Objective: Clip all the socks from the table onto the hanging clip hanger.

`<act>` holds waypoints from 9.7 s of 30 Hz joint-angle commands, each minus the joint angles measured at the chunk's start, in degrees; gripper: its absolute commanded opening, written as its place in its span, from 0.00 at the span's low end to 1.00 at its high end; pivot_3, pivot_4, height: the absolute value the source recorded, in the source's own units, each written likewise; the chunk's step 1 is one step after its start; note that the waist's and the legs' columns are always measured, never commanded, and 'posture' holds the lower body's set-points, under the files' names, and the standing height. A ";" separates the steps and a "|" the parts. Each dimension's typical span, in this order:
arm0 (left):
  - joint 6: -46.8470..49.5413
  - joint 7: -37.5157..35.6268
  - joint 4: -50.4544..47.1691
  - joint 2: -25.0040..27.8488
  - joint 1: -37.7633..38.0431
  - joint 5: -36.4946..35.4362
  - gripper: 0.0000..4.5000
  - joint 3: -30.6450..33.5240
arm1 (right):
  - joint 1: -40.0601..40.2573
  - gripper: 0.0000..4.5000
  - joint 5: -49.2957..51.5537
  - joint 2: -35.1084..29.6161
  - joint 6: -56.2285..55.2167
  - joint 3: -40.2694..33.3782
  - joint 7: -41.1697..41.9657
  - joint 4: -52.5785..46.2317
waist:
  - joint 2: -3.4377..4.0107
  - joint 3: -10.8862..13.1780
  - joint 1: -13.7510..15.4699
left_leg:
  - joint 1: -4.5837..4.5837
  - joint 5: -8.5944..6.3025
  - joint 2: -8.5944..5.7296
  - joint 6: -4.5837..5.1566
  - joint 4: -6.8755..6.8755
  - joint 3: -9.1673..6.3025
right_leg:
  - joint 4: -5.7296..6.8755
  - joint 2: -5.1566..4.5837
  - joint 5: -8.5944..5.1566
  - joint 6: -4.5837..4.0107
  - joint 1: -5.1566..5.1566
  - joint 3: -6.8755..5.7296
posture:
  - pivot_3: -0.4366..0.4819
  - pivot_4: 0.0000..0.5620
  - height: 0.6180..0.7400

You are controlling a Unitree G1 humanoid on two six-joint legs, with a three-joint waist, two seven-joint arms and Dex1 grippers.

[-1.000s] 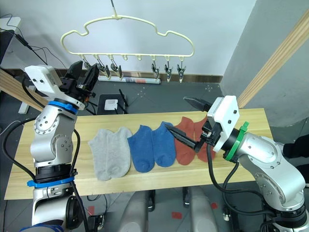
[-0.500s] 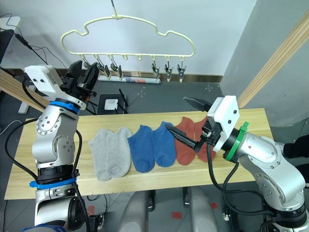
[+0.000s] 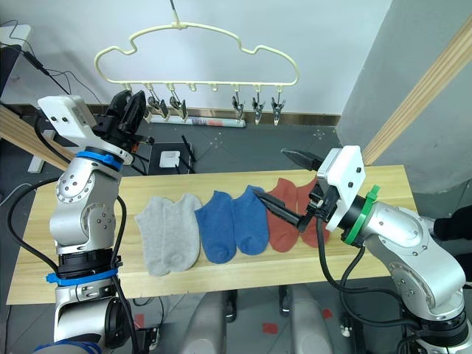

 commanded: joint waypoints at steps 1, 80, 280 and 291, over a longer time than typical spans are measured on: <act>-1.24 -0.07 -2.87 0.11 0.20 -0.05 0.17 0.04 | 0.19 1.00 0.60 -0.11 -0.87 -0.50 0.48 -1.42 | 0.00 0.00 0.00 | 0.00 0.00 0.00 0.00 0.00 0.00 | 0.00 0.00 0.00 0.00 0.00 0.00 | 0.42 0.80 1.00; 11.83 5.98 -11.72 2.14 0.63 4.90 0.51 -2.62 | 0.45 1.00 1.41 -0.76 -0.70 -1.28 1.42 -1.11 | 0.00 0.00 0.10 | -0.31 0.04 -0.01 -0.06 0.04 -0.13 | 0.00 0.00 0.05 0.09 -0.20 -0.11 | 0.44 0.79 1.00; 35.48 -10.05 -6.51 10.01 -7.29 -22.41 0.39 3.80 | -41.70 0.00 -27.31 48.31 -39.07 15.50 -6.21 77.63 | 0.13 0.19 1.46 | -1.25 0.18 0.03 -0.28 0.94 -0.98 | 0.71 -0.10 0.28 -0.28 -0.65 -1.07 | 0.54 0.76 1.00; 34.84 -11.70 -7.45 12.08 -5.40 -21.42 0.69 3.04 | -42.22 0.16 -26.61 48.54 -36.43 15.03 -6.24 79.45 | 0.13 0.18 1.44 | -1.21 0.21 0.04 -0.32 0.95 -0.99 | 0.82 -0.10 0.28 -0.28 -0.67 -1.07 | 0.55 0.76 1.00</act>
